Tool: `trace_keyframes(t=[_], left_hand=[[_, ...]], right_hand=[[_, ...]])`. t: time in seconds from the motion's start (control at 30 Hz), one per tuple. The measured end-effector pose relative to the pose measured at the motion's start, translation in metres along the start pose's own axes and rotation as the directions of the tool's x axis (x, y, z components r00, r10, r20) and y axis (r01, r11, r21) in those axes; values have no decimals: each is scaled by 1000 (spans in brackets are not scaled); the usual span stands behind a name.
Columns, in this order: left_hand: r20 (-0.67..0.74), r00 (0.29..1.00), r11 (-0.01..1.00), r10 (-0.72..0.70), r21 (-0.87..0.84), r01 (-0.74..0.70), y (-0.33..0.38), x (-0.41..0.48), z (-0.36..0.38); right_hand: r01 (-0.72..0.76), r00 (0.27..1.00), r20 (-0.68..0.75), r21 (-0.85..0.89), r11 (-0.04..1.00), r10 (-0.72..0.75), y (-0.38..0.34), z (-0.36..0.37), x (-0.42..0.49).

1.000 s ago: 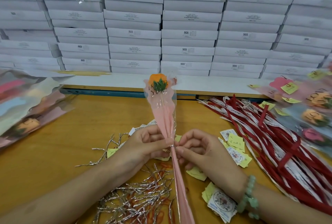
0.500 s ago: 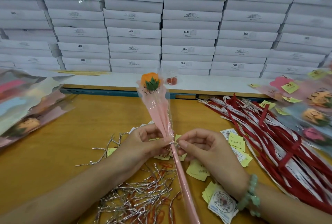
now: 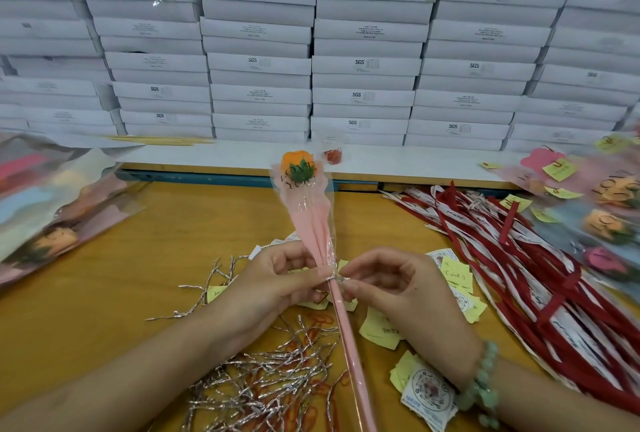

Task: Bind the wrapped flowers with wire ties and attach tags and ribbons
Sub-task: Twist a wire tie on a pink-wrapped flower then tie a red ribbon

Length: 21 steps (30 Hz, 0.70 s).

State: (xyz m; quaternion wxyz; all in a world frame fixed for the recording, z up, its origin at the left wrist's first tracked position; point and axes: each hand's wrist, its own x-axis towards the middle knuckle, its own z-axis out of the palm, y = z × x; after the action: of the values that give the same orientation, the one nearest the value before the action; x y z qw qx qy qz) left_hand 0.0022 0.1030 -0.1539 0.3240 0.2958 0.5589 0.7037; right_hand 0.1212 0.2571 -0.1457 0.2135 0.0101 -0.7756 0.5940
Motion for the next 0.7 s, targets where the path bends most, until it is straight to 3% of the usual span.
trace_keyframes(t=[0.17,0.33,0.43,0.7], left_hand=[[17,1000,1000,-18,1,18,0,0,-1],[60,998,1000,-21,-3,21,-1,1,-2],[65,997,999,-42,-4,42,0,2,-3],[70,996,998,-61,-25,63,0,3,-4]], right_hand=[[165,986,23,-286,944,-165,-3,-2,0],[337,938,98,-487,806,-333,-5,-5,1],[444,889,196,-596,669,-415,-7,-7,1],[554,822,340,-659,508,-456,-14,-11,1]])
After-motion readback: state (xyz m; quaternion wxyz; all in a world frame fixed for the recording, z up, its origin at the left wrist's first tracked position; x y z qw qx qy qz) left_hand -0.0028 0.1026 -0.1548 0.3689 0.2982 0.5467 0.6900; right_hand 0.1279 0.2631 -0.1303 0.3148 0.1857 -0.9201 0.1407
